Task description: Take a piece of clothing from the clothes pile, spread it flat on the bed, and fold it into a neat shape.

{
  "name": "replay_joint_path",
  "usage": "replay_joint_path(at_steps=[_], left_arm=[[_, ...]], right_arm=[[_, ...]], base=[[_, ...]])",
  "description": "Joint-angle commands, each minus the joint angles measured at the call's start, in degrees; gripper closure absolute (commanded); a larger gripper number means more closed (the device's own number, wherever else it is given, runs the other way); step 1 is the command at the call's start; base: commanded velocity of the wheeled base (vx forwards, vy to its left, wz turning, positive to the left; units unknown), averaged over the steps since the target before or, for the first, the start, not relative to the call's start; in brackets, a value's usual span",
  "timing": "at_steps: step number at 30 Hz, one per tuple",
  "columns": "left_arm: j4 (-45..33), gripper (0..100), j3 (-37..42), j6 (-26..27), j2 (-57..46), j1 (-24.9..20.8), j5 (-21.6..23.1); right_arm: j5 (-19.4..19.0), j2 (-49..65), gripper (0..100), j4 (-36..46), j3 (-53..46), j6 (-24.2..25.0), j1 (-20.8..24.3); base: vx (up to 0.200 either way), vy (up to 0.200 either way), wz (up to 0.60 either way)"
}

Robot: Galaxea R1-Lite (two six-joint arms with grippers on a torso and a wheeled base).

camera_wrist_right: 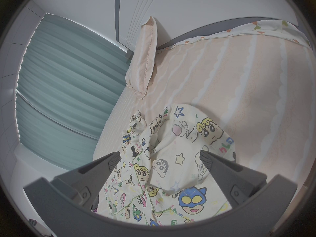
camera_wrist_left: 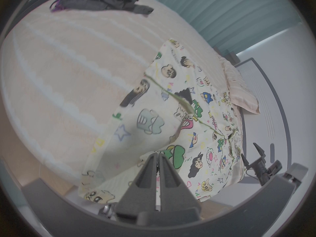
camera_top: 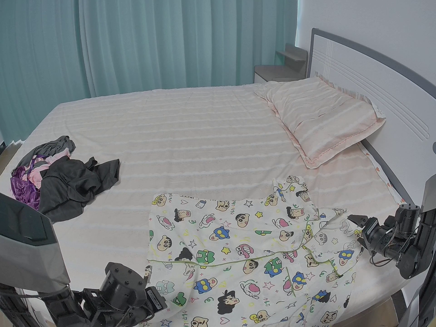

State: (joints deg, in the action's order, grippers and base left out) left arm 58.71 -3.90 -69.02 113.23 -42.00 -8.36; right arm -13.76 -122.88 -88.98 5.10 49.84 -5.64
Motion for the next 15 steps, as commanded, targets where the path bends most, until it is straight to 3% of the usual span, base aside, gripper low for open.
replay_joint_path(at_steps=[1, 9, 15], left_arm=[[0.09, 100, 0.12, 4.95, -6.18, 1.04, -1.92], [0.09, 100, 0.12, 15.67, -11.89, 3.24, -5.35], [0.09, 100, 1.88, 17.08, -11.54, 3.68, -7.98]], right_arm=[[0.05, 0.19, 0, -0.93, -0.09, 0.00, 0.02], [0.05, 0.27, 0, -0.93, -0.09, 0.00, 0.02], [0.14, 0.36, 0, -0.93, -0.17, 0.00, -0.07]], base=[[0.000, 0.000, 0.00], [0.000, 0.000, 0.00], [0.000, 0.000, 0.00]])
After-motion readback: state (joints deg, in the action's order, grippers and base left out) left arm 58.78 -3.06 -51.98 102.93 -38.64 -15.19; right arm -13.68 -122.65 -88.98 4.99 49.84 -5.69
